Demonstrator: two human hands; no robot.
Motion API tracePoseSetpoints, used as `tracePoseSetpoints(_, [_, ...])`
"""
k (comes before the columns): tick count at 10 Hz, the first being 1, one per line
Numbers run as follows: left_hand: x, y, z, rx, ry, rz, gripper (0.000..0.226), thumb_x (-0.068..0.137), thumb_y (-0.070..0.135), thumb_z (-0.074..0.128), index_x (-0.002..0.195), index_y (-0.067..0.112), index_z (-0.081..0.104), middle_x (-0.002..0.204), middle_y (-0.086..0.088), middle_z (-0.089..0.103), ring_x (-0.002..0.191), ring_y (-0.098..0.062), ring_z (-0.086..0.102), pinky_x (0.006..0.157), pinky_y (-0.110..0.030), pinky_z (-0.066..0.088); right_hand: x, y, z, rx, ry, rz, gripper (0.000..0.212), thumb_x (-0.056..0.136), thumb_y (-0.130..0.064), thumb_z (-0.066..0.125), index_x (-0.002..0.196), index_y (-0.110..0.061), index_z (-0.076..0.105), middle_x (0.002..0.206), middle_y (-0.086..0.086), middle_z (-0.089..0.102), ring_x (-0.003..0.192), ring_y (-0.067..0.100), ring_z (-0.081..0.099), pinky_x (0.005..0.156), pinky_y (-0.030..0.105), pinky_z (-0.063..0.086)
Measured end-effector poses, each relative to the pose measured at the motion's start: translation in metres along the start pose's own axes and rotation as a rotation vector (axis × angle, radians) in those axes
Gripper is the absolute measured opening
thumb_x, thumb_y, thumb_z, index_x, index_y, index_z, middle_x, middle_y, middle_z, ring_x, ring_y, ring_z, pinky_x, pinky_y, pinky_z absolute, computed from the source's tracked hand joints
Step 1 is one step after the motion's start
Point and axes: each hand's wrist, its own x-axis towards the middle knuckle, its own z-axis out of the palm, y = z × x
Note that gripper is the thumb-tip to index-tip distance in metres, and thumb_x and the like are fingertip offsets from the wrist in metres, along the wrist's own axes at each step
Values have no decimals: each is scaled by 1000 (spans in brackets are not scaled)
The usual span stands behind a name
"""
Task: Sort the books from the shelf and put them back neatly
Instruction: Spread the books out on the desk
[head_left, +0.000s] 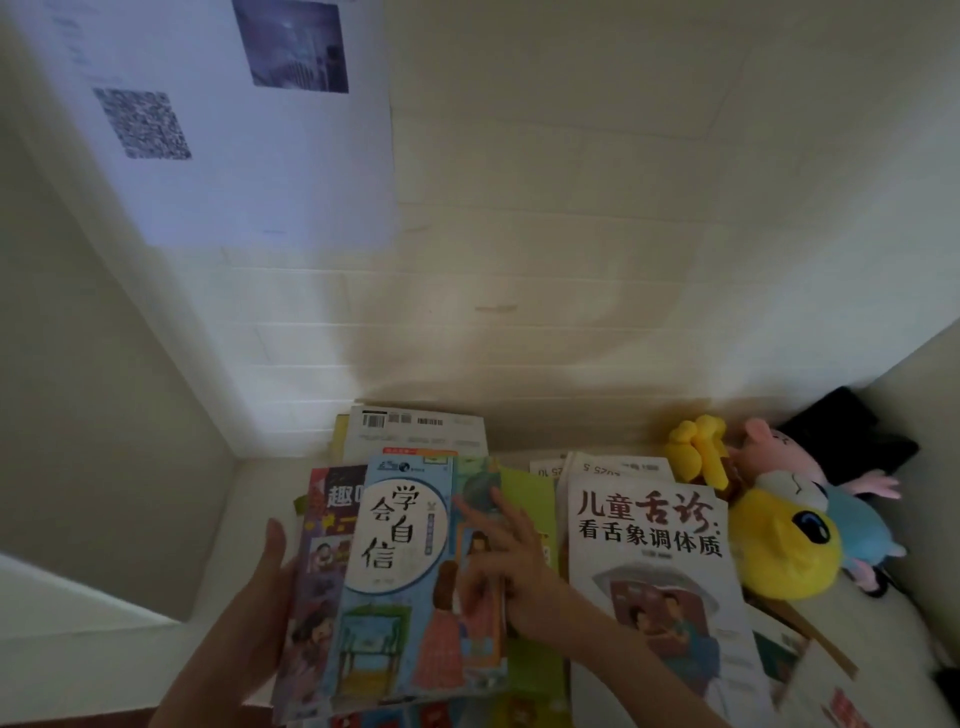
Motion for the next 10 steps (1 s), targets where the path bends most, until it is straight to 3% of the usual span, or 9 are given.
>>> tracePoseSetpoints(1, [1,-1,9,144,-32,103,65,95,51,35,138,3,45,95,-24,71,72,-27,69,64,-32,54,-5,13,9,231,-25,30,39,82,13,57,82,-24,66,148,-21,38,148,8,3,119,50,14])
tracePoseSetpoints(2, [-3,-3,11,265,-42,170,73,63,53,78,120,12,59,103,-18,72,84,-36,70,75,-42,55,8,-7,19,146,2,34,34,88,9,50,99,-17,68,148,-18,36,146,0,3,117,38,26])
tracePoseSetpoints(3, [-8,-8,3,326,-63,183,112,13,58,91,112,14,62,97,-16,73,84,-39,70,75,-47,56,11,-26,25,195,31,22,42,87,10,43,115,-14,65,150,-19,26,143,-8,2,119,20,9])
tracePoseSetpoints(4, [-11,-6,3,339,-49,230,109,15,56,92,111,15,62,96,-16,73,83,-40,70,74,-49,57,3,-14,-2,253,320,386,45,93,2,42,134,-15,49,149,-8,33,129,0,40,99,8,36])
tracePoseSetpoints(5, [-15,-5,-1,284,15,282,58,63,34,86,113,13,63,88,-13,75,73,-34,72,64,-42,58,-4,3,-23,259,325,678,52,94,-17,57,140,-16,33,139,4,45,115,14,50,88,21,47])
tracePoseSetpoints(6, [-17,3,-11,238,74,301,18,86,16,64,104,15,63,79,-10,75,62,-29,71,52,-37,57,11,10,-28,293,232,758,77,84,-25,71,143,-10,24,140,10,41,126,23,43,101,33,43])
tracePoseSetpoints(7, [-18,9,-19,244,112,309,12,89,17,60,101,17,61,73,-8,74,57,-27,70,46,-33,55,27,10,-26,89,167,886,114,76,-34,78,150,-4,-4,150,17,22,139,33,23,112,40,25])
tracePoseSetpoints(8, [-20,12,-20,245,118,299,14,88,19,62,102,18,61,76,-9,75,61,-28,70,52,-35,56,32,4,-23,80,248,912,123,69,-32,84,150,-7,-6,145,18,18,136,36,21,112,43,24])
tracePoseSetpoints(10, [-20,6,-23,270,130,306,10,87,17,63,97,17,63,78,-9,75,69,-31,70,62,-38,55,41,6,-24,143,275,929,109,72,-31,82,148,-4,9,143,18,20,133,36,27,109,40,34])
